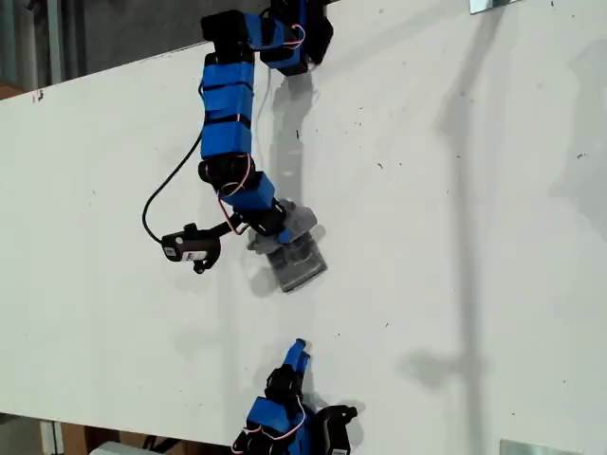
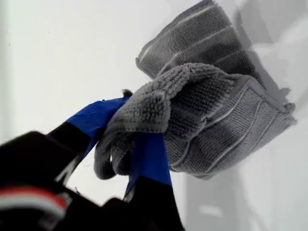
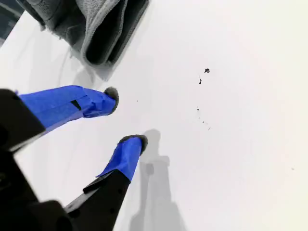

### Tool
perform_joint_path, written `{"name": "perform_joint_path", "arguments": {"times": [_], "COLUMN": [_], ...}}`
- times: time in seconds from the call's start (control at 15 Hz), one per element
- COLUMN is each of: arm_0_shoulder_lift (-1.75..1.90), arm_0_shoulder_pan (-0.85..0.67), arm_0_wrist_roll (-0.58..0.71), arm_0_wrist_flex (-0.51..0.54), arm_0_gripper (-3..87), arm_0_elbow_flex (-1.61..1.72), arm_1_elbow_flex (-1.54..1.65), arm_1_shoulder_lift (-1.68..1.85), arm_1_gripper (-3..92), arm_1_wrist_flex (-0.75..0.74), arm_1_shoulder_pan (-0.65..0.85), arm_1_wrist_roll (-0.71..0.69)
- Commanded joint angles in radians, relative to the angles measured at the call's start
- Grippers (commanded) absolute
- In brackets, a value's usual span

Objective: Grasp corners of a square towel and fold twice.

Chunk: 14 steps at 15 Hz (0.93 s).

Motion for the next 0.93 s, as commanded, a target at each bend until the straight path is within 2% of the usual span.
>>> {"name": "perform_joint_path", "arguments": {"times": [0.0, 0.6, 0.87], "arm_0_shoulder_lift": [0.003, 0.003, 0.003], "arm_0_shoulder_pan": [0.0, 0.002, -0.008], "arm_0_wrist_roll": [-0.014, -0.015, 0.009], "arm_0_wrist_flex": [-0.011, -0.011, -0.011], "arm_0_gripper": [15.4, 15.3, 15.3], "arm_0_elbow_flex": [0.003, 0.005, 0.005], "arm_1_elbow_flex": [-0.091, -0.147, -0.144], "arm_1_shoulder_lift": [-0.072, -0.17, -0.17], "arm_1_gripper": [-0.2, -0.2, -0.2], "arm_1_wrist_flex": [-0.052, -0.184, -0.201], "arm_1_shoulder_pan": [-0.006, 0.041, 0.094], "arm_1_wrist_roll": [-0.018, -0.043, 0.074]}}
